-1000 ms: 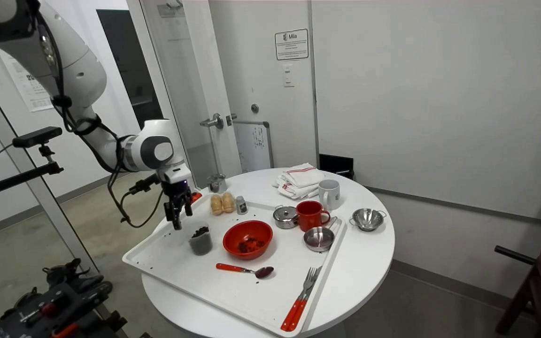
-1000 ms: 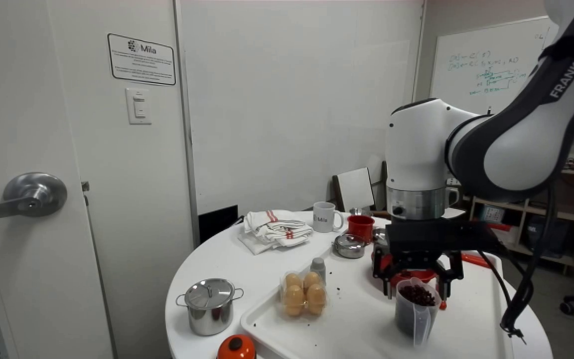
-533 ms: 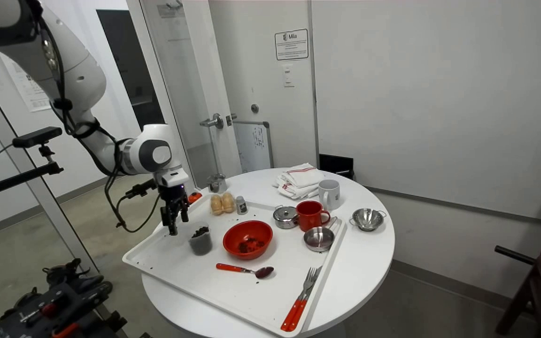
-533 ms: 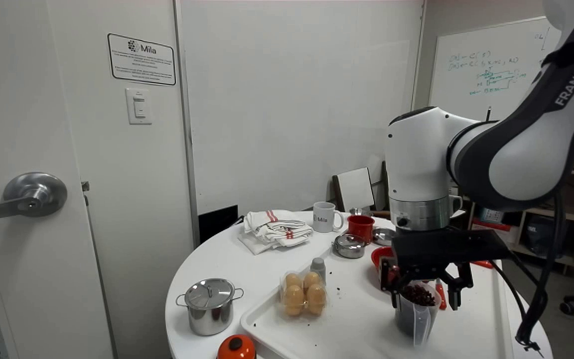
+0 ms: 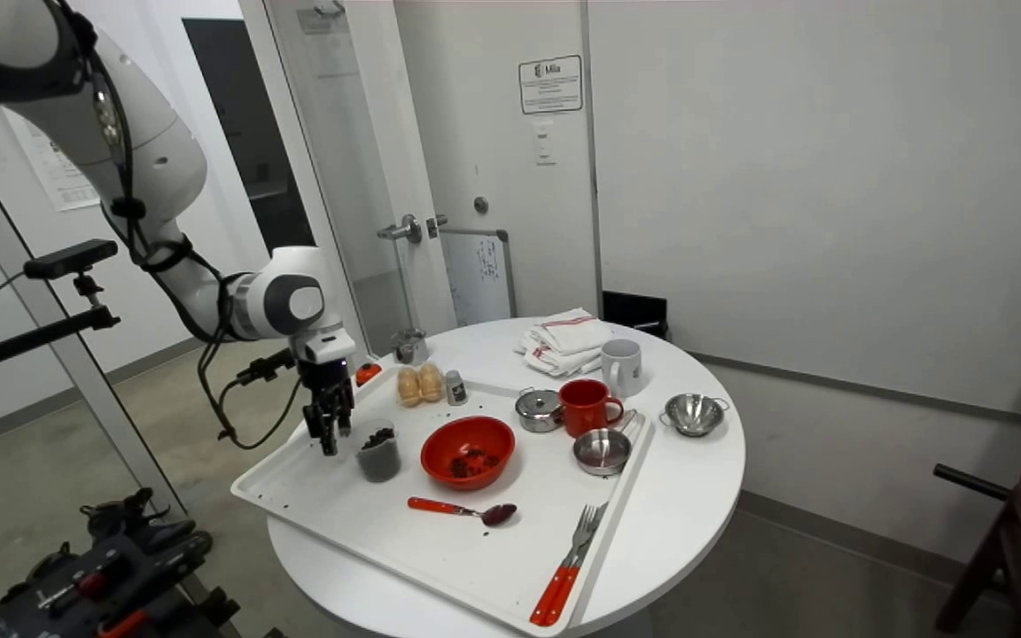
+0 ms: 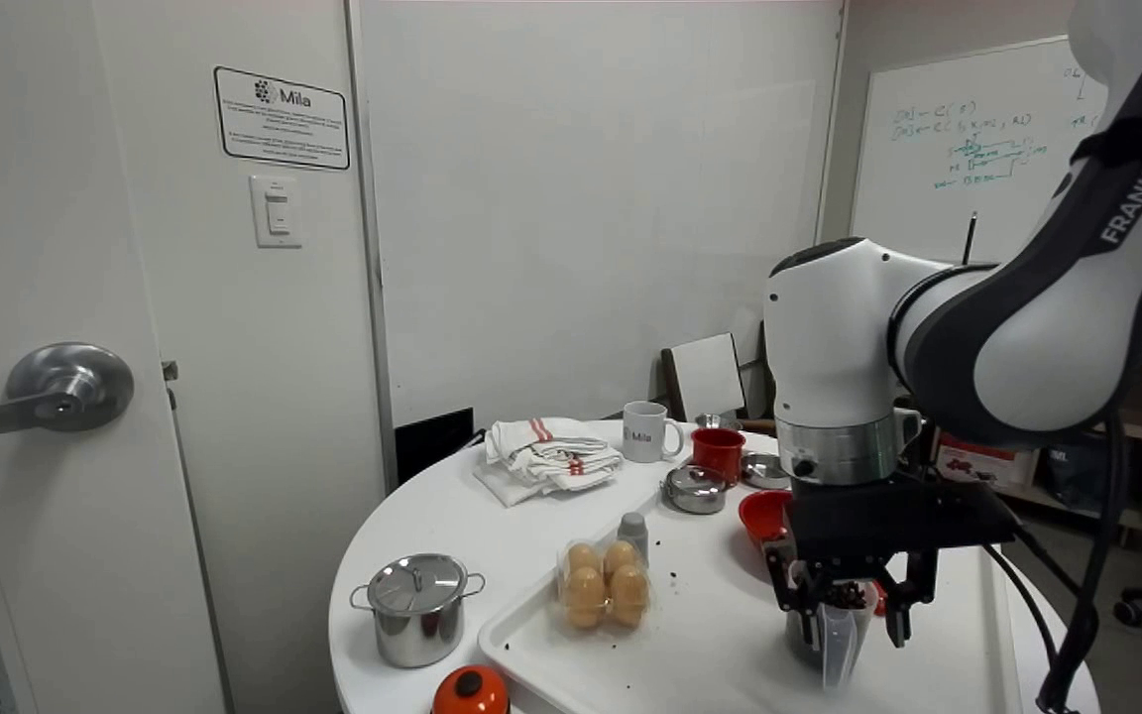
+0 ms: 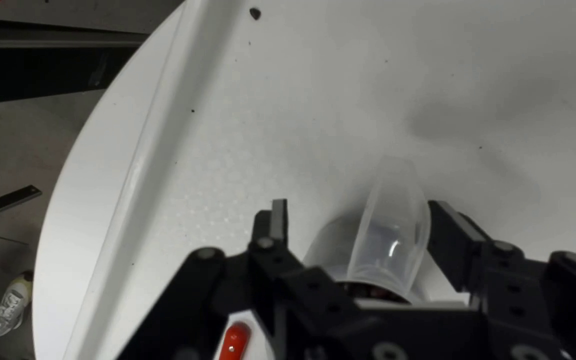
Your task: Pick up the jug and pour some of its contents in the red bowl
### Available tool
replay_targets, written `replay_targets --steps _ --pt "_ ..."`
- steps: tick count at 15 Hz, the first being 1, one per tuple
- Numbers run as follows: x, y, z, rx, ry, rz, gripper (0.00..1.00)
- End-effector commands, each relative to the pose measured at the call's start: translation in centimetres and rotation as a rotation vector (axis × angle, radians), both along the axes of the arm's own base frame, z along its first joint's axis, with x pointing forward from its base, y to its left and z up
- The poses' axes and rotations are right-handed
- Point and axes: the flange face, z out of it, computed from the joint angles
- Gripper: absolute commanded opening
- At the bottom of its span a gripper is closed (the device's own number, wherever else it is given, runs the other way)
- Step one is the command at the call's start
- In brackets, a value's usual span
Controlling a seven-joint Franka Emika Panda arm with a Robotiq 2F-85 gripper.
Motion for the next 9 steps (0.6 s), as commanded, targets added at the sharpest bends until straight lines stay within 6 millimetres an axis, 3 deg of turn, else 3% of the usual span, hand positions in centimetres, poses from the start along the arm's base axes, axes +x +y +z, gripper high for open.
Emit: replay_targets --steps 1,5,9 --pt "0.68 -0.03 0.05 0.0 -0.002 0.013 0.4" --pt "0.85 -0.17 0.25 0.002 -0.003 0.016 0.08" --pt "1.16 -0.55 0.87 0.012 -0.014 0.017 0.1"
